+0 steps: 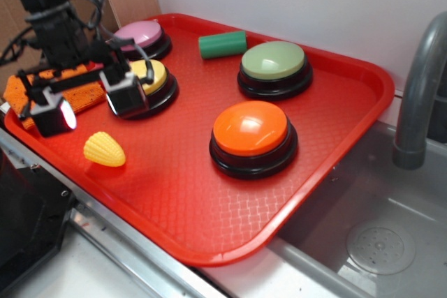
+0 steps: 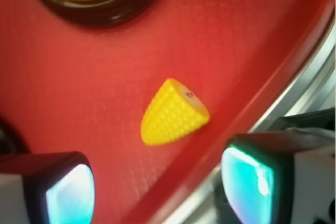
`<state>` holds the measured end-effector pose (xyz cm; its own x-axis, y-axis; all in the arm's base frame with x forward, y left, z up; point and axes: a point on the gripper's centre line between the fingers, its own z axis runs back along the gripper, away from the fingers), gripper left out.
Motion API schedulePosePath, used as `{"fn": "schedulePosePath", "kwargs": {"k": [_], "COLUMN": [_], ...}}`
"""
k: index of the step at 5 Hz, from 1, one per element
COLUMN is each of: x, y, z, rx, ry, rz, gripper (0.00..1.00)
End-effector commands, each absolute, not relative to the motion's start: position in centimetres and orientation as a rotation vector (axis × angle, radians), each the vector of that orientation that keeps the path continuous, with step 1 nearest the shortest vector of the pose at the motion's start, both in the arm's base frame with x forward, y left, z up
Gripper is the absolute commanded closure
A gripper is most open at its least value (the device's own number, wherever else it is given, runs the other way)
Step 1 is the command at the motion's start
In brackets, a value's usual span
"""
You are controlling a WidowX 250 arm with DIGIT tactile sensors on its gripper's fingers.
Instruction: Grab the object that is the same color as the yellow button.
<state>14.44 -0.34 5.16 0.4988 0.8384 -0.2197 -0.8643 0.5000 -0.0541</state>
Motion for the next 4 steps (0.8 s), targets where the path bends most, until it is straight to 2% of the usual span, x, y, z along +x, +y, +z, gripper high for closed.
{"fn": "schedulePosePath", "kwargs": {"k": [1,2,3,4], "x": [14.62,14.84,14.92,15.00], "y": [-0.67,-0.33,-0.02,0.28], "z": [3.27,2.84,2.69,2.47], "rx": [-0.126,-0.085,-0.073,-0.093], "ry": [0.133,0.056,0.027,0.013], "rz": [1.078,1.026,0.990,0.953], "gripper": [0.00,0.00,0.00,0.00]}}
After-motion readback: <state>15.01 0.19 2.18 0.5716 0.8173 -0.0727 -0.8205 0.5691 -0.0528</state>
